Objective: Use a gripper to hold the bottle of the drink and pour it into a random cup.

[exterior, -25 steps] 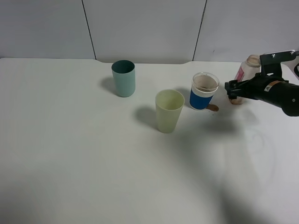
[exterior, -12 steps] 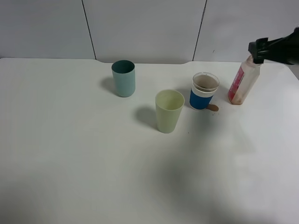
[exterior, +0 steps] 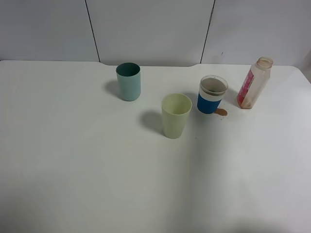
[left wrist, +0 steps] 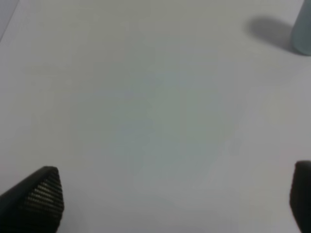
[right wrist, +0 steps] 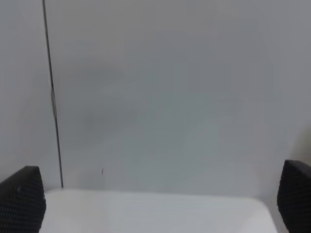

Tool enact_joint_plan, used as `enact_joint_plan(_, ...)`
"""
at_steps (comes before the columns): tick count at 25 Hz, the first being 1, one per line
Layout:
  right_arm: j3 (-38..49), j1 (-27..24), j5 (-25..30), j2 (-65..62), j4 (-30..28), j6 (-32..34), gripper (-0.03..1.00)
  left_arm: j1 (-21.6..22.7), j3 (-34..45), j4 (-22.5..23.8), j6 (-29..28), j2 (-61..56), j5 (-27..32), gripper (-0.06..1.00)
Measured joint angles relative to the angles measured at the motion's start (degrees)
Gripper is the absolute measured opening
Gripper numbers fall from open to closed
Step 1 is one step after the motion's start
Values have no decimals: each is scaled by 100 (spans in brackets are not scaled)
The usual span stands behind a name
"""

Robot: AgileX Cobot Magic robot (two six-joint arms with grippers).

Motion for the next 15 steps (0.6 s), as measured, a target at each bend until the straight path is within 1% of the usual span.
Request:
enact_joint_plan(3,0,0,496,-720,92,-7,94,0,0,0,0,0,0,93)
enact_joint_plan(7,0,0,1364,-1524,98,-183,94,0,0,0,0,0,0,93)
enact_joint_plan(12,0,0,2579,-2462,98,-258,94,0,0,0,0,0,0,93)
enact_joint_plan(15,-182,0,3563,-2937,104,-258,94,0,0,0,0,0,0,93)
